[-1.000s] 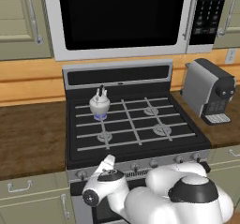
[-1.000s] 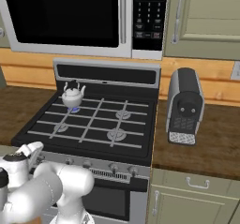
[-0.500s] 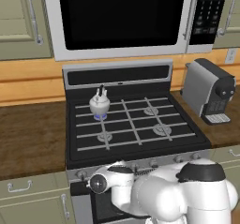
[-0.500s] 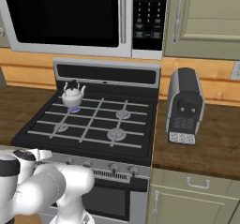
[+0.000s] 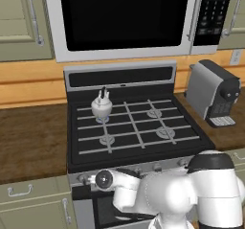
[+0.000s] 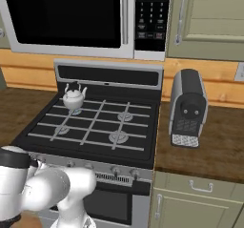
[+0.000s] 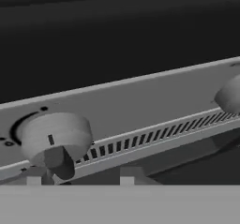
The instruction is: Turn off the rear left burner of the stove.
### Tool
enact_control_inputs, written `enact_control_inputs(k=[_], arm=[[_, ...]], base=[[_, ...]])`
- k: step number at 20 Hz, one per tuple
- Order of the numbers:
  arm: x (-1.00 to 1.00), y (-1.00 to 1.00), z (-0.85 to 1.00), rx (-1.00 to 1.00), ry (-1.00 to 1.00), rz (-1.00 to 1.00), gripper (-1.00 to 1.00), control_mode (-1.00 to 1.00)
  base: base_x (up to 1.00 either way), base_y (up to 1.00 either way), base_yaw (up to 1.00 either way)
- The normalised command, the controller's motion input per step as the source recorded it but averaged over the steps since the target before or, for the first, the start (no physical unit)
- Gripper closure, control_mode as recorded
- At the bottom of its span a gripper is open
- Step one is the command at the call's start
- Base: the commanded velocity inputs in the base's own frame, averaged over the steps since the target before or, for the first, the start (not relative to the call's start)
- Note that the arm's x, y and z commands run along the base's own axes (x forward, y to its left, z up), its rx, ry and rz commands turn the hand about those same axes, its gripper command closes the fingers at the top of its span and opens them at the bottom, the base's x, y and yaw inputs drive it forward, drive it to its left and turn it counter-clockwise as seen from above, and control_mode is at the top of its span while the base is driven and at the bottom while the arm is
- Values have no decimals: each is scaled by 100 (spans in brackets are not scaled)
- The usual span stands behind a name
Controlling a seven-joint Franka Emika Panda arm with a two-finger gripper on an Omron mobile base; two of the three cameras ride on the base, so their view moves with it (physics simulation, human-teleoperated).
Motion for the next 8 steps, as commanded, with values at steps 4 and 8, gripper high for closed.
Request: enact_control_inputs(k=[4,8], arm=[[0,-36,26,61,0,-38,100,-100],[0,-47,26,54,0,-41,100,-100]], base=[[0,0,0],[0,0,0]])
